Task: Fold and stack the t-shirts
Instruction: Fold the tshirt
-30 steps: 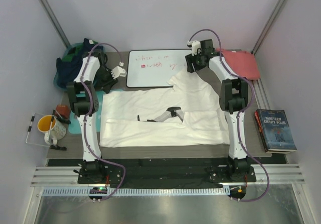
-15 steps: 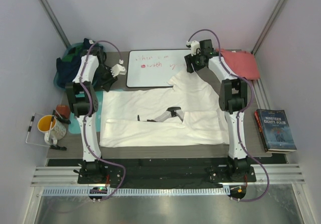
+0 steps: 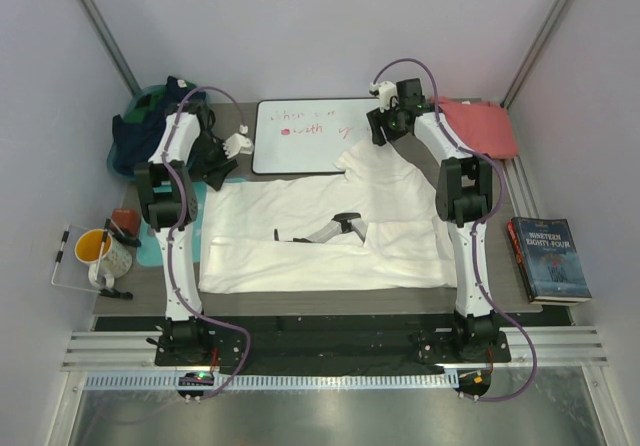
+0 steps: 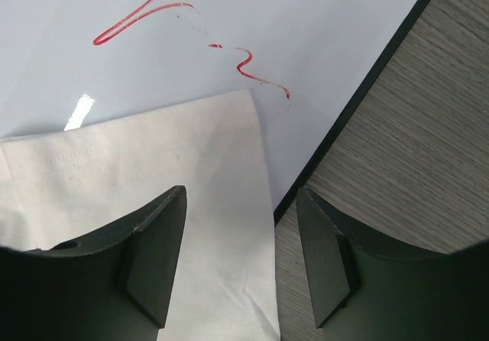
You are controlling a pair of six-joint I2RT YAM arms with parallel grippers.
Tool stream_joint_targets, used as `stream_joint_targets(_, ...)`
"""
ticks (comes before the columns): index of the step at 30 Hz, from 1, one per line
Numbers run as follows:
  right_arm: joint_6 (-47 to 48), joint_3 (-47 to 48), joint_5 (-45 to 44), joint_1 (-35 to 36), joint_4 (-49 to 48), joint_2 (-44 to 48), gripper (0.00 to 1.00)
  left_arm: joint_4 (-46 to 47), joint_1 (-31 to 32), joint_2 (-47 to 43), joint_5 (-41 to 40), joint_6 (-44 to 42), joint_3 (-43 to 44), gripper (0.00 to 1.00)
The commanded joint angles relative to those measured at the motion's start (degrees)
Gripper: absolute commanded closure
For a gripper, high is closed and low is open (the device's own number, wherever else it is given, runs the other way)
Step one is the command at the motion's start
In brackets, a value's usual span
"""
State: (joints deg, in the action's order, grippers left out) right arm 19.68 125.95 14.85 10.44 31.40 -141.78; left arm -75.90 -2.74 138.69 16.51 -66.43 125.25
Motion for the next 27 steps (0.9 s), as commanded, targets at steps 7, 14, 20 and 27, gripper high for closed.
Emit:
stream_joint_targets(7,1.1,1.7,-1.1,0.8,-0.3,0.6,0.35,-5.3,-0.1,0.0,0.7,-0.3,-0.4,0.48)
stream_joint_targets(14,1.3,1.8,-1.4,0.7,-0.3,0.6,0.35,-6.4,0.0,1.1,1.4,-0.1,-1.2,0.5)
stream_joint_targets(20,1.5,2.0,-1.6,0.9,-0.3,0.6,0.35,-4.6,0.4,1.0,1.1,0.1,-4.5,0.56)
stream_joint_targets(27,1.4,2.0,-1.6,1.0,-0.2,0.7,0.35,-1.6,0.6,1.0,0.3,1.3,-6.9,0.67)
